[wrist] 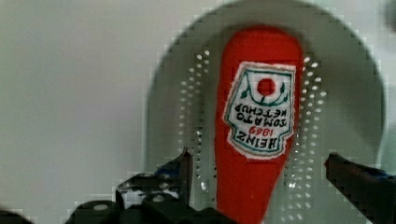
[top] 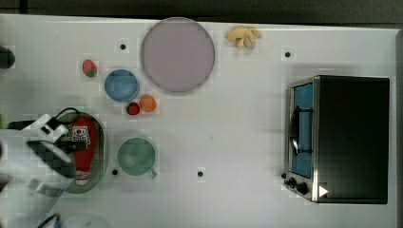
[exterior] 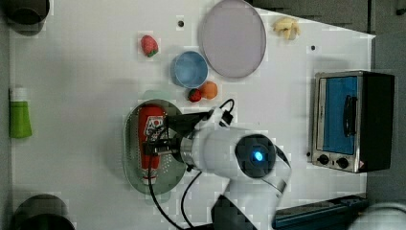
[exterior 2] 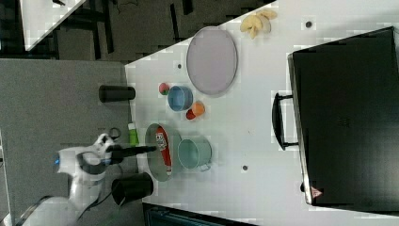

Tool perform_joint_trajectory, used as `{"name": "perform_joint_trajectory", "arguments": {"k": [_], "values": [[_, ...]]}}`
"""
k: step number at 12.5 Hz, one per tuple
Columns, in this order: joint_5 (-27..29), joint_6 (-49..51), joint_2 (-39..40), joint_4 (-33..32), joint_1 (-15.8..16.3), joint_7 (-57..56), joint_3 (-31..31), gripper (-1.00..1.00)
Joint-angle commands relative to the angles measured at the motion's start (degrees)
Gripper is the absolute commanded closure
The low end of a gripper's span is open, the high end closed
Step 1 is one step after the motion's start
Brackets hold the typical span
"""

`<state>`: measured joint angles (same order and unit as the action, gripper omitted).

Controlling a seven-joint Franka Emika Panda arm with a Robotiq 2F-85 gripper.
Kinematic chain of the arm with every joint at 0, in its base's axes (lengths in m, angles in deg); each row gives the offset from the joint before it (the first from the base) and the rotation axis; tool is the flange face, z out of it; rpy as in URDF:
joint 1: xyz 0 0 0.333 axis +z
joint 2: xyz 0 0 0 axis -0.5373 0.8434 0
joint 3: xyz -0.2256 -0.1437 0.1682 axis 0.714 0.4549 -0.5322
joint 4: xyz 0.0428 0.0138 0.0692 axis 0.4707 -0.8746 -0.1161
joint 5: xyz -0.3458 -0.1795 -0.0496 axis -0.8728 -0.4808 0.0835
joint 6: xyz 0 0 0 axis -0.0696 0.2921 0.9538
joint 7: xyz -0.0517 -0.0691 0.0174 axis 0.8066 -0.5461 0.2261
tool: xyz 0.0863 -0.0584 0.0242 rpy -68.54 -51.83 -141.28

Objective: Pick ketchup from strainer and place it on the table

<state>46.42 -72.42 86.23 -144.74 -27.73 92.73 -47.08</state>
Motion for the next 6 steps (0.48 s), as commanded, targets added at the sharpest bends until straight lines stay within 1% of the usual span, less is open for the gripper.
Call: {"name": "perform_joint_trajectory", "arguments": {"k": [1, 4, 6], "values": [[-4.87, -3.81, 3.85, -0.1, -0.5, 6.72, 0.79, -1.0], [-8.66, -7.37, 8.54, 0.36, -0.15, 11.38, 1.29, -1.0], [-10.84, -7.8, 10.76, 1.37, 0.44, 12.24, 2.12, -1.0]]}}
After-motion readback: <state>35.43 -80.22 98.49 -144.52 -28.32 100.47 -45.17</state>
